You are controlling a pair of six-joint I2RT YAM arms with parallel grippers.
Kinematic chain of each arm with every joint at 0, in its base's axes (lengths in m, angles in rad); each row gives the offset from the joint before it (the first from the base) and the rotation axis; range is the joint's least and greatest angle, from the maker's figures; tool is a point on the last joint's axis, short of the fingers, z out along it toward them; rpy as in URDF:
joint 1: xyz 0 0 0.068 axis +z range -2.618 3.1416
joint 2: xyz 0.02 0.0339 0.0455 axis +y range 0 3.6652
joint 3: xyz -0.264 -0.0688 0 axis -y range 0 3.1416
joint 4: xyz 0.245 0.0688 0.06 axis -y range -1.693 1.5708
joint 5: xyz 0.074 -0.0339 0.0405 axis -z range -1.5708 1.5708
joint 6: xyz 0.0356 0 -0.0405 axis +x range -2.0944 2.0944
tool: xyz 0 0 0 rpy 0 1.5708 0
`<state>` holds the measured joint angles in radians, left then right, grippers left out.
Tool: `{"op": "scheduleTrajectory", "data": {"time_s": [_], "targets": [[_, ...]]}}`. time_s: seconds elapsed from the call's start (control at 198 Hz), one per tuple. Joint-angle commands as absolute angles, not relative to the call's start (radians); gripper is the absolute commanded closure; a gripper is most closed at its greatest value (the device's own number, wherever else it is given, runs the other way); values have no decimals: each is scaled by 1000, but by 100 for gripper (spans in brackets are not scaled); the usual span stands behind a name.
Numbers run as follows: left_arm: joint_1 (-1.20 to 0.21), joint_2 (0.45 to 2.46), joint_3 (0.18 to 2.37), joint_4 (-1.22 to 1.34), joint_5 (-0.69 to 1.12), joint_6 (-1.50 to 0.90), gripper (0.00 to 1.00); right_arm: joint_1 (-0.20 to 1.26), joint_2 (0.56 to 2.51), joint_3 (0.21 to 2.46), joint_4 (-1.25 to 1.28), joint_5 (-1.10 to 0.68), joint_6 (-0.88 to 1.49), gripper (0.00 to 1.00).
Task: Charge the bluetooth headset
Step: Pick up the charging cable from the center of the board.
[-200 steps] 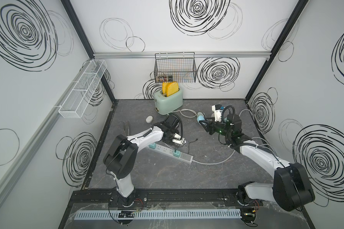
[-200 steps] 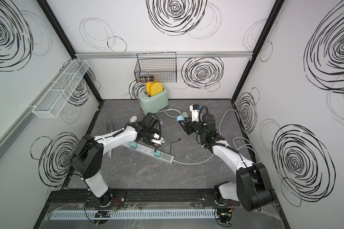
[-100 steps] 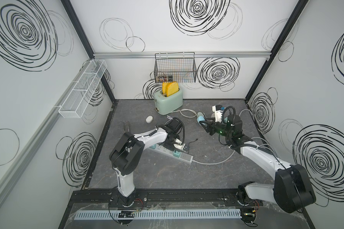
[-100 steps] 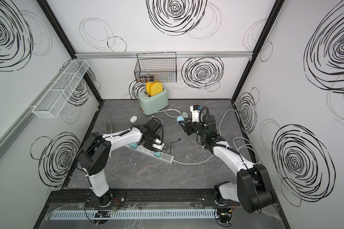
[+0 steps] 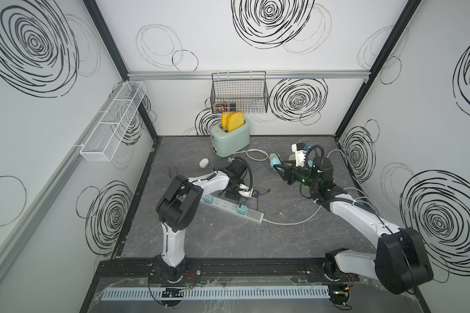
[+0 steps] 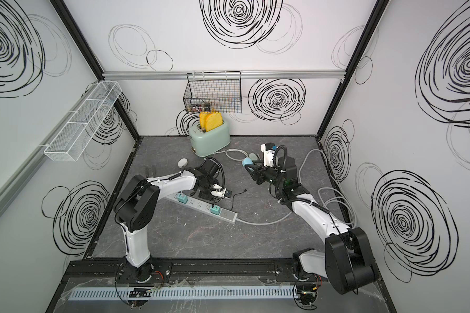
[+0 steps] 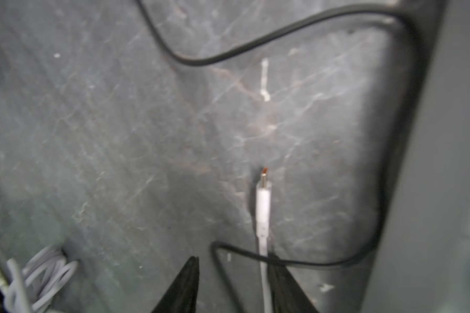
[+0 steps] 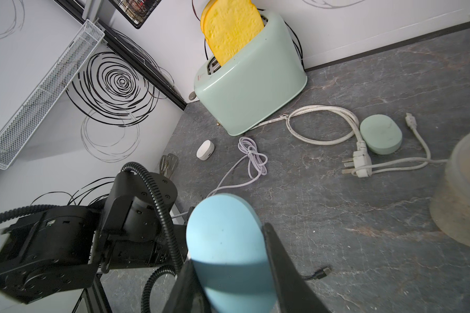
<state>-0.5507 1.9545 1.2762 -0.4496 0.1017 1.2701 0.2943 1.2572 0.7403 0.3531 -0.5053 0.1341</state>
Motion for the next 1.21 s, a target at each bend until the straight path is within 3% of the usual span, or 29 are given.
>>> {"op": "scheduleTrajectory", "data": {"time_s": [0.0, 0.459, 0.58, 0.791, 1.205], "targets": [[-525, 1955, 1289, -375, 136, 1217, 54, 290, 1245, 738, 390, -523, 141, 82], [-512, 1906, 1269, -387, 195, 1205, 55, 284, 1253, 742, 381, -515, 134, 82], [-497, 1854, 1286, -563, 254, 1281, 53, 281, 1246, 737, 382, -514, 135, 83], [-521, 1778, 1165, -601, 125, 1363, 53, 276, 1247, 736, 395, -524, 147, 82], [-549, 1805, 1117, -455, 91, 1405, 51, 275, 1230, 736, 385, -520, 144, 82]]}}
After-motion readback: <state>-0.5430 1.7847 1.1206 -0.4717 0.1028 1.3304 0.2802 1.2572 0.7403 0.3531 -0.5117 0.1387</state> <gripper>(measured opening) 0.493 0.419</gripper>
